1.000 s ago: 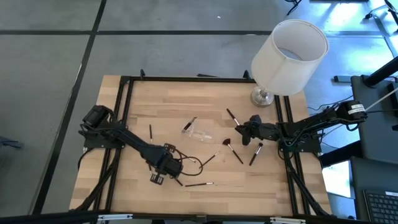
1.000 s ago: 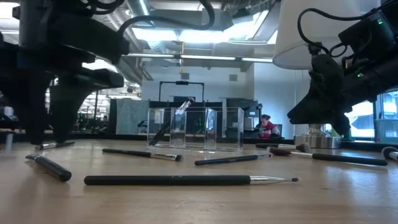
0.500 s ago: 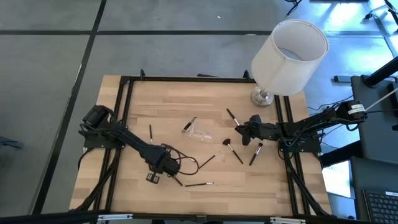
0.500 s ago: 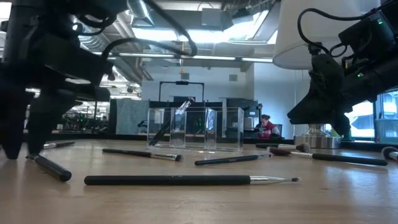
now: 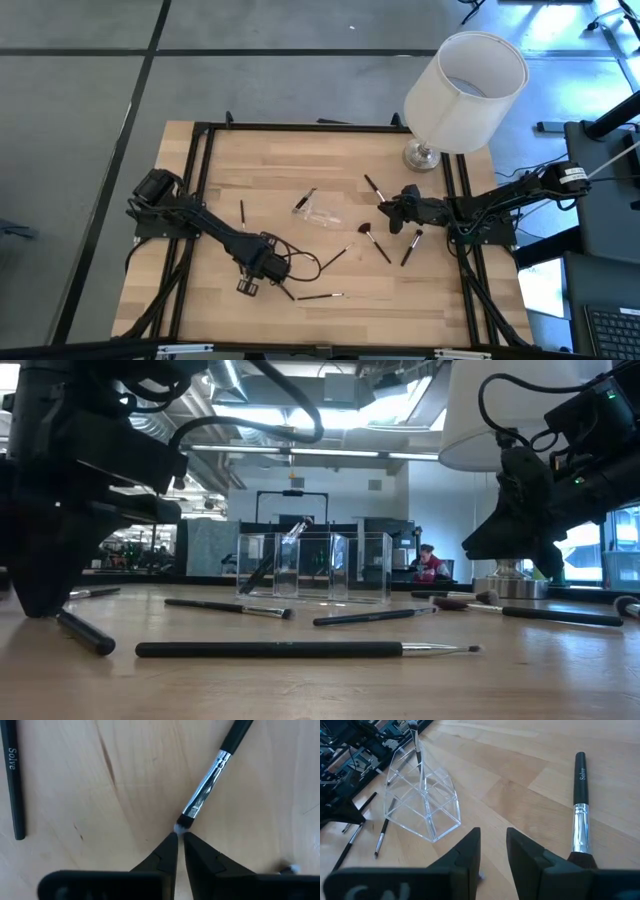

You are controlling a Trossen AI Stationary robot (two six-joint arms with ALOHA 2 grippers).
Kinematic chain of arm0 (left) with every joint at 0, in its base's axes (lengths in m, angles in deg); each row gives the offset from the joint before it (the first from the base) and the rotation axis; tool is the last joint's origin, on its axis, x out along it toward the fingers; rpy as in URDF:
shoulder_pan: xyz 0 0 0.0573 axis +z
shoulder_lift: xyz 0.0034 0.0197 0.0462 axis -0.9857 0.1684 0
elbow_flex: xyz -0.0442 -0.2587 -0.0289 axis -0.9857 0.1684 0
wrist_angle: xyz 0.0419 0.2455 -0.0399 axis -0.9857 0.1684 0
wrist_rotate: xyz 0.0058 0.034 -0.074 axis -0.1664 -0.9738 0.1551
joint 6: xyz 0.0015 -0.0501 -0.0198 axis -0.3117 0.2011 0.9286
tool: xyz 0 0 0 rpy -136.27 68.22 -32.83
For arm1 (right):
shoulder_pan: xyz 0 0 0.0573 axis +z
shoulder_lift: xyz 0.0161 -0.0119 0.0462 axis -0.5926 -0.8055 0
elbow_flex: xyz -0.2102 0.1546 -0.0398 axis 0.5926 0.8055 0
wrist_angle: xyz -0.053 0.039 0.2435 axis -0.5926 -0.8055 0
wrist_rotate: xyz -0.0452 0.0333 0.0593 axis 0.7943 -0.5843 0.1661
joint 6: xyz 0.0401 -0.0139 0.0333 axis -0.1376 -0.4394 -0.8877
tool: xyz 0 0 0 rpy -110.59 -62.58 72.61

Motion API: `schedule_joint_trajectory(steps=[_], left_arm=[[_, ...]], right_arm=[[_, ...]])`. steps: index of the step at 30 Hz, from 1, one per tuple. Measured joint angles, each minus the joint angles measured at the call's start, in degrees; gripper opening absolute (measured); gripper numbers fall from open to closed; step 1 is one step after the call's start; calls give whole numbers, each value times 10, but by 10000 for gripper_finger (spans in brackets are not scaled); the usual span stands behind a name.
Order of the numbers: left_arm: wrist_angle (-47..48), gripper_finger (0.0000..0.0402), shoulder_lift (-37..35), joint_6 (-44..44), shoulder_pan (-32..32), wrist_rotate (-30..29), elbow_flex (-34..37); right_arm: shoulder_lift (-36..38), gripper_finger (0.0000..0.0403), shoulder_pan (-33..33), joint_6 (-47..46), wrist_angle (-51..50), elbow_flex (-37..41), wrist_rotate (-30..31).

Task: Put items in baskets/containers
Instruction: Put the eyeshadow brush into the transparent organizer

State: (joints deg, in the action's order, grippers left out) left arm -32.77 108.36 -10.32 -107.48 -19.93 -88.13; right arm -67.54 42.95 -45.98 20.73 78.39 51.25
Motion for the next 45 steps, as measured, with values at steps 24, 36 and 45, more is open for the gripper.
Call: schedule_joint_trajectory(steps=[24, 36, 45], left_arm=[[-11, 123, 0, 19, -14, -38, -1], [-35, 146, 1, -44, -12, -51, -28], [-30, 140, 1, -84, -9, -52, -27]], right_arm=[[0, 94, 0, 70, 13, 0, 43], [0, 94, 0, 153, 31, 0, 38], [0, 94, 0, 153, 30, 0, 30]])
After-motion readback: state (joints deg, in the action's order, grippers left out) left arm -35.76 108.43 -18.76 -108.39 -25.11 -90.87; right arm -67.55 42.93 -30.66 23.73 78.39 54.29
